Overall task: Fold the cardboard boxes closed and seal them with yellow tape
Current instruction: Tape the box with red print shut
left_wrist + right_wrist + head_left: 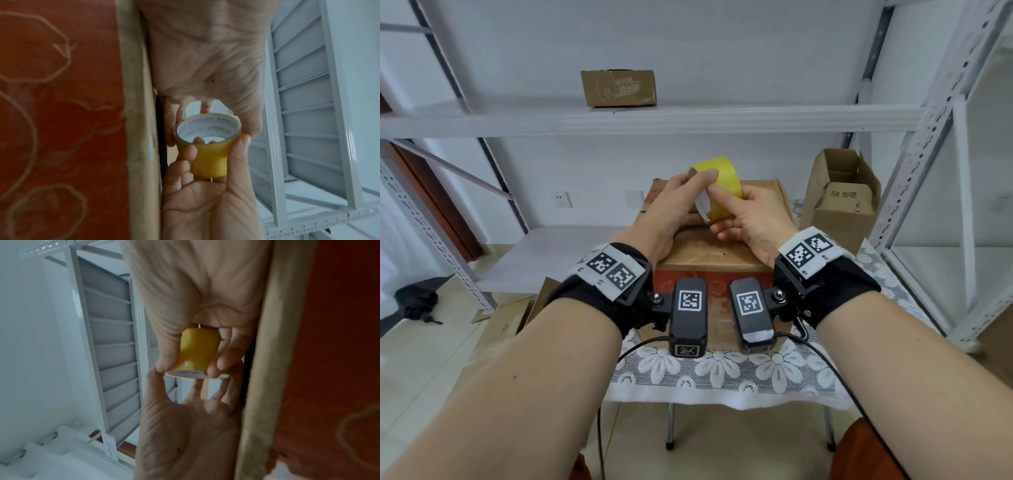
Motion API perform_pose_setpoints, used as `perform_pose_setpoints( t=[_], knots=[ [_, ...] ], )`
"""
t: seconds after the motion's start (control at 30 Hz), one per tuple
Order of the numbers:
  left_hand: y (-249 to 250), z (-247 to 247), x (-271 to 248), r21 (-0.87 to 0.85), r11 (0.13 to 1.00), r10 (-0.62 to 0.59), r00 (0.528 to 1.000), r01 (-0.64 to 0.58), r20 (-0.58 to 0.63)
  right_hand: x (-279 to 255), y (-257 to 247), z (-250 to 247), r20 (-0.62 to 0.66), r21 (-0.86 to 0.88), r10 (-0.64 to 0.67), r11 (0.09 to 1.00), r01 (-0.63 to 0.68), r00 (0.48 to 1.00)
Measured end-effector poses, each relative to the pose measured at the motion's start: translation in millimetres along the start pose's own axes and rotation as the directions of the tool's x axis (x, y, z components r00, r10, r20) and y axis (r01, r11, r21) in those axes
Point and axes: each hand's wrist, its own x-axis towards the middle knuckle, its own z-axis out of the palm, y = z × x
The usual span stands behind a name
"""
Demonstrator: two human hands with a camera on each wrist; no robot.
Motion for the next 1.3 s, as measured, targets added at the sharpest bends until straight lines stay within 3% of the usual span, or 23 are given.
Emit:
perform_pose_setpoints(
  t=[0.23, 0.47, 0.73, 1.03, 1.3],
  knots=[
    [2, -5, -2, -0.011, 0.998, -0.066, 0.998, 0.065, -0.013, 0, 3, -3, 0.057, 0.066, -0.014, 0.998, 0.010, 0.998],
    [-1, 3, -2, 0.115, 0.993, -0.014, 1.000, 0.015, -0.011, 3, -2, -4, -0.076, -0.008, 0.040, 0.999, -0.041, 0.996],
    [0, -1, -2, 0.067, 0.997, -0.035, 0.998, 0.039, -0.059, 1, 2, -6, 0.070, 0.177, 0.001, 0.984, -0.014, 0.998],
    [-7, -11, -2, -0.118, 0.993, 0.003, 0.999, 0.003, 0.053, 3, 2, -5, 0.003, 0.040, 0.014, 0.999, -0.014, 1.000],
    [-14, -11, -1, -0.030, 0.996, 0.082, 0.988, -0.078, 0.132, 3, 2, -2, -0.040, -0.067, 0.016, 0.998, -0.018, 0.999]
  ],
)
